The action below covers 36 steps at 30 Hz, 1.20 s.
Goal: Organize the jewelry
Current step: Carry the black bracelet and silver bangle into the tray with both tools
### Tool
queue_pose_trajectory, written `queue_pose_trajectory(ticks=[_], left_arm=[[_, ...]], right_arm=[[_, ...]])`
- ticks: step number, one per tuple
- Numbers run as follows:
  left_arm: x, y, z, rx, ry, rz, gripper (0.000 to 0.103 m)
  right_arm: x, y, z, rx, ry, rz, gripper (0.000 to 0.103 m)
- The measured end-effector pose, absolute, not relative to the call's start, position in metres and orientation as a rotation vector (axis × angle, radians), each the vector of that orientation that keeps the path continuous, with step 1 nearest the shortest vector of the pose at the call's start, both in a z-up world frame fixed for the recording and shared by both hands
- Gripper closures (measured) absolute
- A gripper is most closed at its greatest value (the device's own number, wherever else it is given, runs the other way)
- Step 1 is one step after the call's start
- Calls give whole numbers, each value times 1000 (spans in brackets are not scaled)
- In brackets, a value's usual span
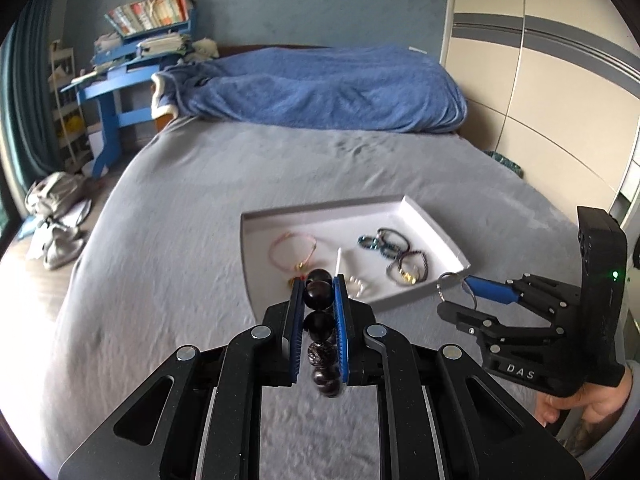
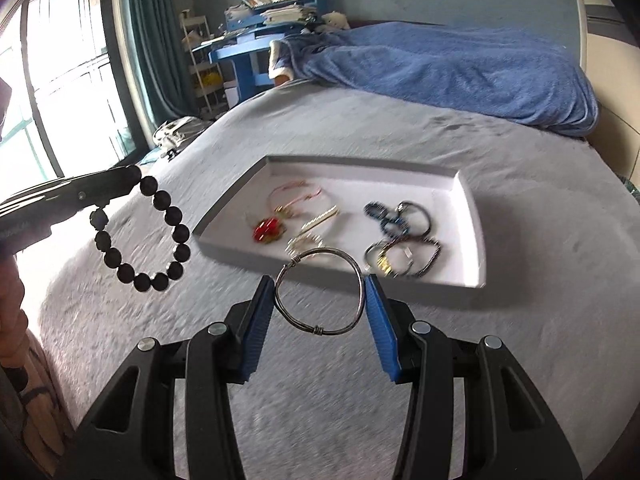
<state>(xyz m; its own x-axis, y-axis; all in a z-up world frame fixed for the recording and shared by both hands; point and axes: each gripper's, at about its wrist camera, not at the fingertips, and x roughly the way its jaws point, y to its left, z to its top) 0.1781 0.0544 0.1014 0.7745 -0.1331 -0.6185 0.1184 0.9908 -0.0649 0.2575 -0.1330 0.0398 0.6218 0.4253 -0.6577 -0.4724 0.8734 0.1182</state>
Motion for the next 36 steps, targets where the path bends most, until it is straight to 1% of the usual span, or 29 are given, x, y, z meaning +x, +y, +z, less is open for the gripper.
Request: queue_pose_trajectory(ticks=[7, 12, 25, 36], left_arm=[[205, 43, 111, 2, 647, -162, 88], [229, 36, 106, 20, 648, -174, 88], [279, 31, 66, 23, 721, -163, 88], [293, 36, 29, 31, 812, -133, 88]], right_arm=[[284, -141, 45, -51, 730, 506, 57], [300, -141, 43, -44, 738, 498, 57], [344, -134, 22, -46, 794, 467, 57], [366, -136, -3, -60, 848, 420, 57]])
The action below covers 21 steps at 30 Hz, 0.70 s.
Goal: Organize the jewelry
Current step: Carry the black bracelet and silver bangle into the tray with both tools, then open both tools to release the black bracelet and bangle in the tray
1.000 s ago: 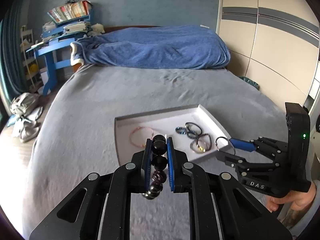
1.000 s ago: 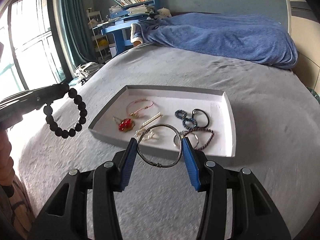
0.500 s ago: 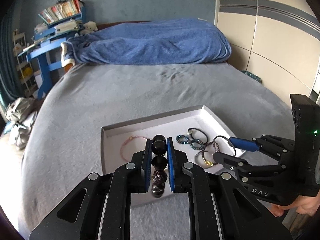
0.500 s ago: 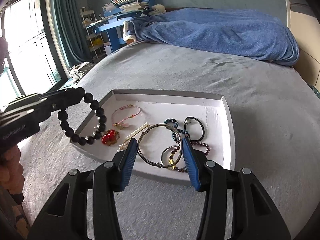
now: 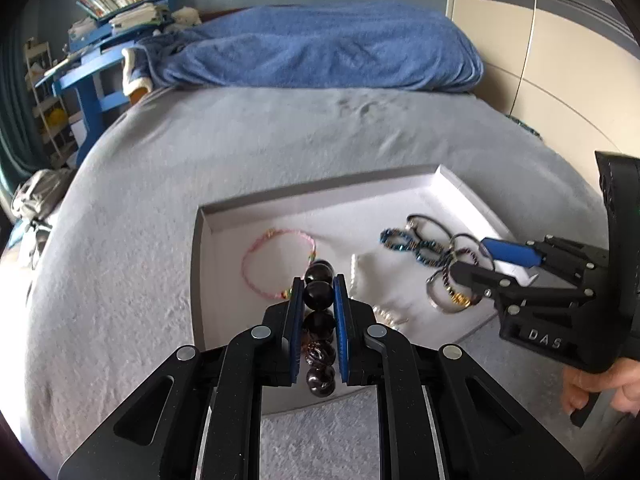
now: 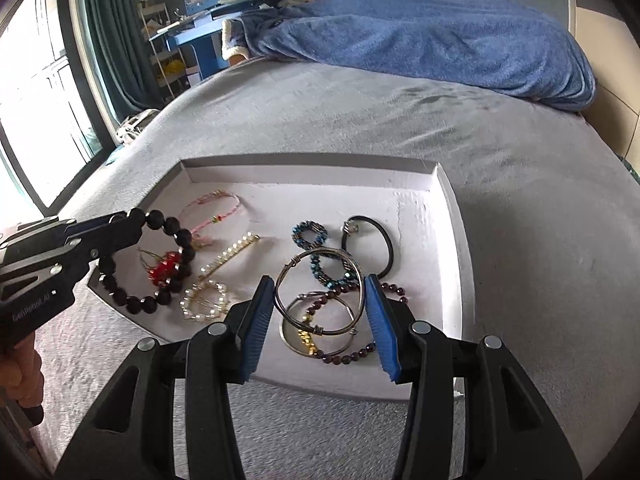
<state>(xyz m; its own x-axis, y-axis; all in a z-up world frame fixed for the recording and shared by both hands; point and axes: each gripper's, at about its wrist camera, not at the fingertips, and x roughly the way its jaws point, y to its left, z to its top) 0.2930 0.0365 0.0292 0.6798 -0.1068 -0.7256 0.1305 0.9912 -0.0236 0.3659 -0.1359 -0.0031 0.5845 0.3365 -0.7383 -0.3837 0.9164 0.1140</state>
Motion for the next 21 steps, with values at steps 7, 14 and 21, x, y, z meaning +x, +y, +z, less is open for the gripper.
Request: queue_pose_trajectory(ticks=[7, 14, 21], left_arm=[[294, 38, 11, 43, 855, -117, 88], [291, 43, 9, 24, 856, -86, 55], [278, 42, 23, 31, 779, -68, 24]], right_arm=[[369, -135, -13, -78, 869, 405, 57], [369, -137, -12, -76, 862, 400, 55], [361, -146, 1, -42, 816, 398, 40]])
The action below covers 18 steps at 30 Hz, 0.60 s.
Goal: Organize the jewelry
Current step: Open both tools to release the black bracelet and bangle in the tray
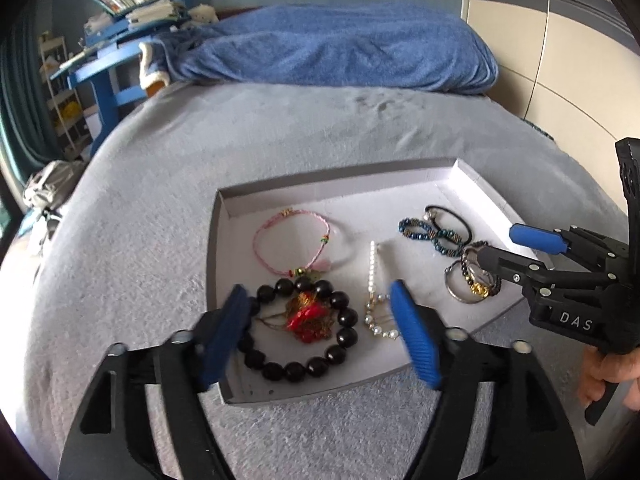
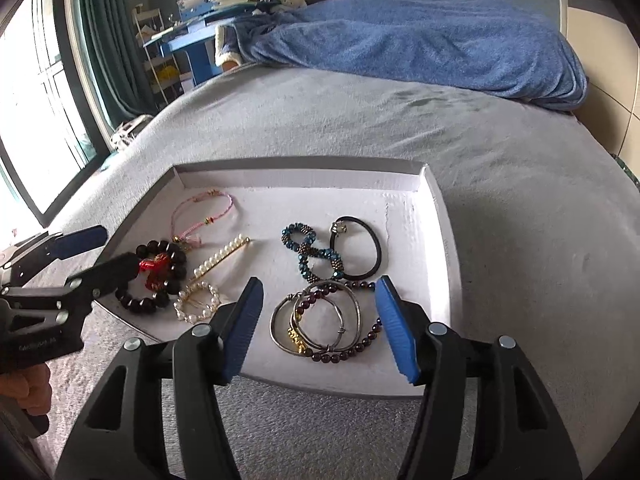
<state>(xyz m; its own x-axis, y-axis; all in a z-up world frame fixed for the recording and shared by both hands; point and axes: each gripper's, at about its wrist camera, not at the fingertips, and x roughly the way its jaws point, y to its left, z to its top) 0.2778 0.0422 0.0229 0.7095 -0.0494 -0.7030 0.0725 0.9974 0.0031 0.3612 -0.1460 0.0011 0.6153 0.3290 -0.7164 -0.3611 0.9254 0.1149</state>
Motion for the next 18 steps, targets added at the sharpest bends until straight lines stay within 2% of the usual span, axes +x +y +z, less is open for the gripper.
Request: queue_pose_trajectory(ticks=[9, 18], left_arm=[[255, 45, 38, 40, 684, -30, 10], [222, 57, 30, 13, 632, 76, 7]], right_arm=[[343, -167, 15, 27, 768, 371, 25], [313, -180, 23, 39, 694, 339, 8]])
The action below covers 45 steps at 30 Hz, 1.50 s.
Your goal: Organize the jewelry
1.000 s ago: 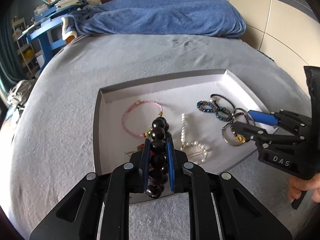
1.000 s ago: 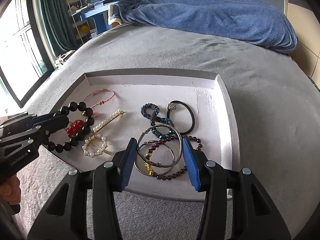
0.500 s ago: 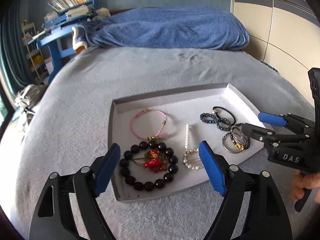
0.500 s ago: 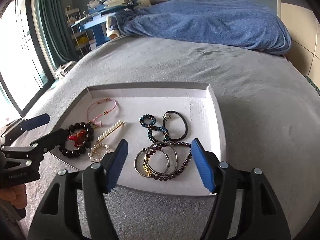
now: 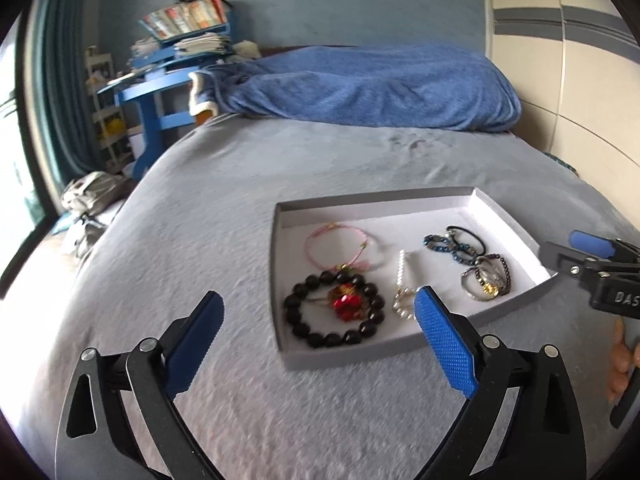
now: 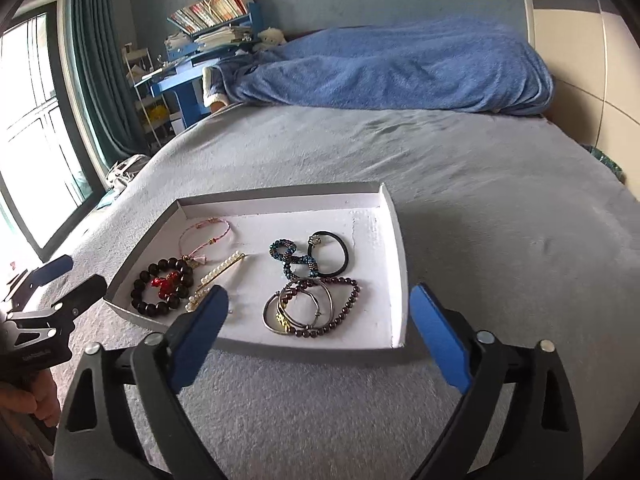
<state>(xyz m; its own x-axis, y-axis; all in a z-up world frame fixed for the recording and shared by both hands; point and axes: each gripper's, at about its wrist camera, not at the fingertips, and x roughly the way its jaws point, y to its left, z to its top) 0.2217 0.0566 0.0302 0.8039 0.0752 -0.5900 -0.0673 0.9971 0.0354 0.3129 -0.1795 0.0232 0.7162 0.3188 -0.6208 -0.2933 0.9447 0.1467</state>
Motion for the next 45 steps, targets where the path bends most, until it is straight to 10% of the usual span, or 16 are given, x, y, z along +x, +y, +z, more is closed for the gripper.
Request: queue_pose_trajectory(ticks=[45], left_arm=[[150, 33, 14, 46, 458, 64, 5]], right_arm=[[209, -174, 8, -31, 449, 343, 6]])
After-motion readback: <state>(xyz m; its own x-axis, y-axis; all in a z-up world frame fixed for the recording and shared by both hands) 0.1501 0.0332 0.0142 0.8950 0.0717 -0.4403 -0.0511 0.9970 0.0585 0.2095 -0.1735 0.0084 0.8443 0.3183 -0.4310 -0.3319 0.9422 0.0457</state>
